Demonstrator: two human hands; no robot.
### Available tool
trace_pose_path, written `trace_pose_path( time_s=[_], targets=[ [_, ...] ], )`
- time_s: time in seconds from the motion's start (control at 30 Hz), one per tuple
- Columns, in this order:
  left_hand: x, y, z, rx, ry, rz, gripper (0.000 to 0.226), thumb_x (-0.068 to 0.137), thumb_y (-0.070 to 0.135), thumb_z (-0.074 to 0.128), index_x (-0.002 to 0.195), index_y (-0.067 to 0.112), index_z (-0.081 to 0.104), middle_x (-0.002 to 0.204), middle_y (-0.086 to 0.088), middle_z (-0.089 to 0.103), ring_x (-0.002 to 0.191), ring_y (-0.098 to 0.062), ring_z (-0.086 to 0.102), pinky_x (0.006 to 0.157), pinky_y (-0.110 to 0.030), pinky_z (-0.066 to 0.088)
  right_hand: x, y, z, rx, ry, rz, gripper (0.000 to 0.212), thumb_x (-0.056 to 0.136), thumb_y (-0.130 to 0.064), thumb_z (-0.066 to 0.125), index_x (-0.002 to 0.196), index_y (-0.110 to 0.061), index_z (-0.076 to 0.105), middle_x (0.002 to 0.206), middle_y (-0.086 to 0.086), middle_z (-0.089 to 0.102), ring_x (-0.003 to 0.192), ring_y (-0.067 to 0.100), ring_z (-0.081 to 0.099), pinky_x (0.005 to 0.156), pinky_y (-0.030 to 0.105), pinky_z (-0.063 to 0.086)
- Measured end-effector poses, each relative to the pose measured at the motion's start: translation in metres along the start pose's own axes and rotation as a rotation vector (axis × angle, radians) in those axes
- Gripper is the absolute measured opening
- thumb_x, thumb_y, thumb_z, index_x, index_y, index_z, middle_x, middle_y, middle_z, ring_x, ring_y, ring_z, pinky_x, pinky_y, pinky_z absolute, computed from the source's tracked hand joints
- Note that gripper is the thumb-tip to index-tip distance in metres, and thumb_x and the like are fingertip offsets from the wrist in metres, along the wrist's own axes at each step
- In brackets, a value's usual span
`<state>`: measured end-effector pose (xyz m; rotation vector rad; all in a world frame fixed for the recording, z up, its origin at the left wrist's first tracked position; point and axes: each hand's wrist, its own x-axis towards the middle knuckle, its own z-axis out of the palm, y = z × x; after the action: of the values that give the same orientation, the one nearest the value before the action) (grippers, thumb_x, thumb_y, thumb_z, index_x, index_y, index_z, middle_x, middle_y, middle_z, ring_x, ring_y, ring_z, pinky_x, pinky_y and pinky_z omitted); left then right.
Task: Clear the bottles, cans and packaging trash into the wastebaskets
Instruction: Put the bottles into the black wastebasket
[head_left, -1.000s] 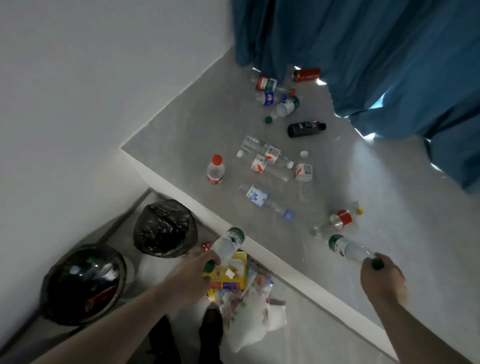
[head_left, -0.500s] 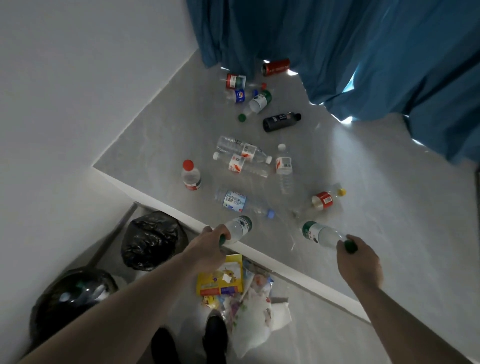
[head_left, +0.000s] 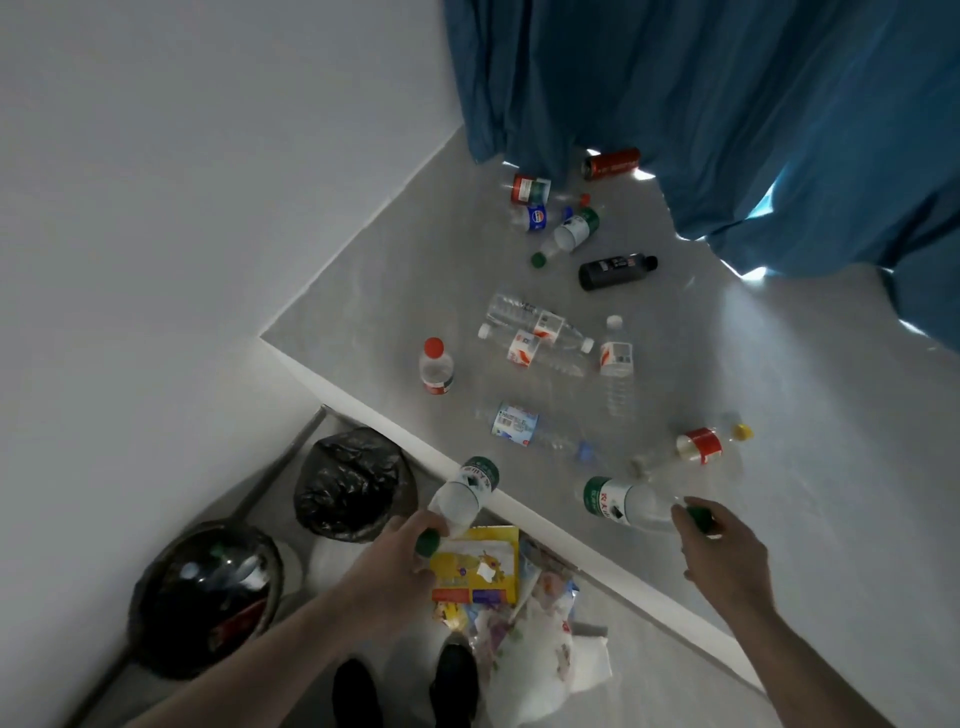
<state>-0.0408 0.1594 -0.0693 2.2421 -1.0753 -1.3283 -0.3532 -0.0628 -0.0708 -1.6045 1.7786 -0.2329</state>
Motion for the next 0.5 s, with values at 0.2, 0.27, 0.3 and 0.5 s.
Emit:
trace_pose_path(
  time_s=[0.2,0.27,0.3,0.5],
  targets=[
    [-0.043,-0.060,-0.006,-0.044,-0.004,-0.097,0.048,0.080,0.008,0.055,0.114,0.041,0.049,0.108,0.009,0.049,0.091,-0.005,0.059,0.081,-0.026,0.047,-0.006,-0.015,0.028,-0.025,-0.051,-0.013,0.018,0.093,-0.042,0.067,0.109,-0.033,0.067,0.097,-0.008,0.073,0.090,0.019,0.070,0.082,0.049,0.062],
    [-0.046,-0.071,-0.006,-0.065,0.008,-0.110,0.047,0.079,0.008,0.056,0.113,0.041,0.050,0.106,0.008,0.050,0.088,-0.006,0.061,0.083,-0.028,0.049,-0.010,-0.022,0.037,-0.037,-0.065,-0.020,0.024,0.092,-0.043,0.067,0.114,-0.033,0.067,0.100,-0.007,0.073,0.090,0.021,0.071,0.082,0.049,0.062],
    [-0.047,-0.075,-0.005,-0.073,0.012,-0.111,0.047,0.079,0.008,0.056,0.113,0.041,0.050,0.106,0.007,0.050,0.088,-0.007,0.061,0.083,-0.028,0.050,-0.013,-0.026,0.041,-0.045,-0.068,-0.022,0.028,0.092,-0.043,0.067,0.118,-0.032,0.067,0.103,-0.007,0.073,0.090,0.022,0.071,0.083,0.049,0.062],
    [-0.040,-0.079,-0.007,-0.134,0.014,-0.109,0.049,0.079,0.013,0.053,0.116,0.046,0.049,0.111,0.009,0.049,0.094,-0.009,0.060,0.080,-0.027,0.050,-0.018,-0.041,0.057,-0.056,-0.079,-0.012,0.033,0.089,-0.046,0.068,0.121,-0.036,0.066,0.110,-0.005,0.073,0.091,0.028,0.072,0.084,0.051,0.061]
  ],
)
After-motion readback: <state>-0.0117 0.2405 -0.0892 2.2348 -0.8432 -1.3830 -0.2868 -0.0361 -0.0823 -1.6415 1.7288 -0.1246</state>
